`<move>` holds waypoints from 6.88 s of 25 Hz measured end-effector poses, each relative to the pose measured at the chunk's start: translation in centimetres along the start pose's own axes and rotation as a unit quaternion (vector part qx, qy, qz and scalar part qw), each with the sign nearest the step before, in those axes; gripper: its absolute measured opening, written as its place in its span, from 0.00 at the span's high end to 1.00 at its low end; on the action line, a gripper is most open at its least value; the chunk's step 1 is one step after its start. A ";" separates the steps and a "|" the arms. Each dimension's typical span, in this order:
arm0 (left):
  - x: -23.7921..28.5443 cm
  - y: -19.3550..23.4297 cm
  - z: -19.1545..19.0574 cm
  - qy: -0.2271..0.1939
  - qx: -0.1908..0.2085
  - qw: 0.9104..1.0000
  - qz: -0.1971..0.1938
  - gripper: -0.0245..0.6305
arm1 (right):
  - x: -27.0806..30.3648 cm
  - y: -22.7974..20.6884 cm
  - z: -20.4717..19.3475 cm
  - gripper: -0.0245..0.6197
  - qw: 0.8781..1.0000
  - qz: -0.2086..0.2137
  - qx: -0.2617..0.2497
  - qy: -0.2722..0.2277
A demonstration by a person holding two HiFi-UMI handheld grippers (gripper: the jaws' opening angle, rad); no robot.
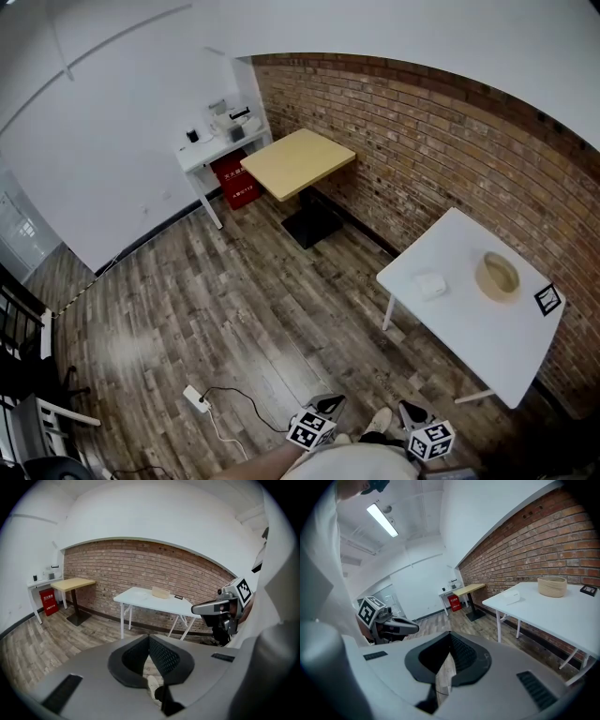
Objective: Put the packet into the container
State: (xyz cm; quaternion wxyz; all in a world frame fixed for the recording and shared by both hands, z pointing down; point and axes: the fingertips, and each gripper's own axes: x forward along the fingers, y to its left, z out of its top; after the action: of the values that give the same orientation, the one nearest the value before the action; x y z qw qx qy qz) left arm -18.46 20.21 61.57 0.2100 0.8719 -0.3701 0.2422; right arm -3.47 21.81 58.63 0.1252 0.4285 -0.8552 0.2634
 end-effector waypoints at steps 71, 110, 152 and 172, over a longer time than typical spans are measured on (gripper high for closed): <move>23.0 14.1 20.7 0.006 0.037 0.997 -0.074 0.95 | 15.0 -27.0 17.8 0.95 0.951 -0.092 -0.256 0.146; 23.4 14.7 18.6 0.011 -0.046 0.999 0.017 0.95 | 19.1 -29.8 14.6 0.57 0.731 0.082 -0.620 0.273; 24.6 13.6 19.8 0.020 -0.009 1.000 -0.012 0.95 | 18.8 -32.6 14.9 0.59 0.742 -0.011 -0.590 0.319; 29.7 9.4 23.2 0.019 0.054 0.993 -0.107 0.95 | 9.0 -40.4 22.8 0.59 0.788 -0.195 -0.497 0.305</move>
State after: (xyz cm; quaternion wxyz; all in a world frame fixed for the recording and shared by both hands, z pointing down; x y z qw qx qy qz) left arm -1.23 -14.59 62.09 0.1944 0.9117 -0.2571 0.2548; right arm 23.64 -16.88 57.55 0.6242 0.3619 -0.6834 -0.1113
